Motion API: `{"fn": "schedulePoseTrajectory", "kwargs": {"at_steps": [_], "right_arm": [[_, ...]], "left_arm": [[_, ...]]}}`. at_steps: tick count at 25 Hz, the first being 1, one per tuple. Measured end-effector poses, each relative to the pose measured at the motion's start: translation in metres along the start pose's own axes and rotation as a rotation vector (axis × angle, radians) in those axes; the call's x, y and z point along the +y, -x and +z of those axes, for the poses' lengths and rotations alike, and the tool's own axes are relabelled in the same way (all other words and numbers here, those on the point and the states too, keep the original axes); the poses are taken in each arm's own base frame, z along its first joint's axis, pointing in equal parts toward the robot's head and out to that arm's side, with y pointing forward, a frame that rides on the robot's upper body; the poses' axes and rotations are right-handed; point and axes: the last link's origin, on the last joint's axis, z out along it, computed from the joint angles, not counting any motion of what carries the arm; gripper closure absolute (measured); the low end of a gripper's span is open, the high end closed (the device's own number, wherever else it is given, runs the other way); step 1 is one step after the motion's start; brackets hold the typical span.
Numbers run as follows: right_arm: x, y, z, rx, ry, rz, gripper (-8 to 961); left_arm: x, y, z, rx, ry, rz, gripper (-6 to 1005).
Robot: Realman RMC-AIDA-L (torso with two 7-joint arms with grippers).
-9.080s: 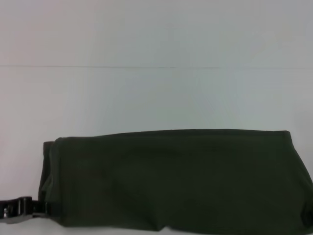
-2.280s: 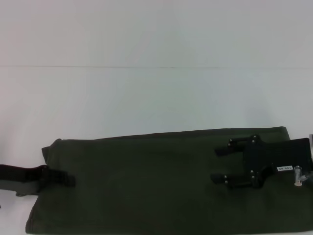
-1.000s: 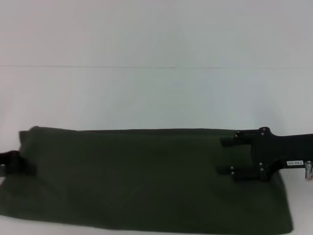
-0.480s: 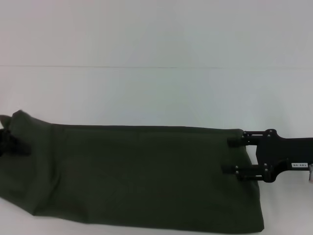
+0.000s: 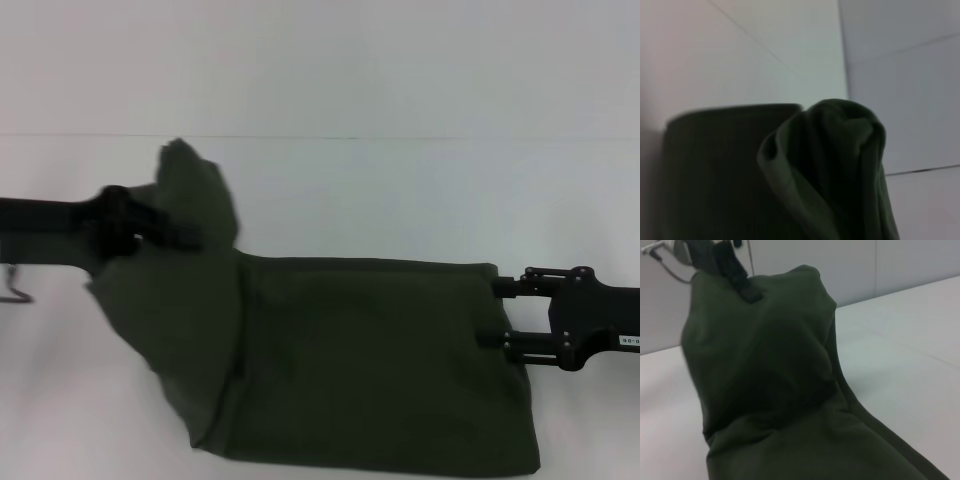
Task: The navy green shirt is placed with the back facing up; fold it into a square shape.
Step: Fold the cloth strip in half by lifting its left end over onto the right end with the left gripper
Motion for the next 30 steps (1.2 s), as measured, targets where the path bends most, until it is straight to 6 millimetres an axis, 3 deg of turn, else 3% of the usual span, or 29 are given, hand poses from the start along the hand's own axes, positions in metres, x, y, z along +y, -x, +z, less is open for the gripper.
{"fn": "schedulePoseTrajectory", "kwargs": {"at_steps": [8,15,30], "right_arm": [[-0.001,-0.008,-0.009,-0.018,-0.041,0.035,219],[-0.004,-0.014,-0.016,-0.028,-0.086,0.057,218],[-0.014,-0.017,-0.029,-0.091,-0.197,0.107,218]], "left_arm": [[-0.007,0.03,0.079,-0.002,0.154,-0.132,943],[-0.016,0.055,0.128,0.032,0.245,-0.202,943],[-0.018,0.077,0.166,0.068,0.278,-0.084,943]]}}
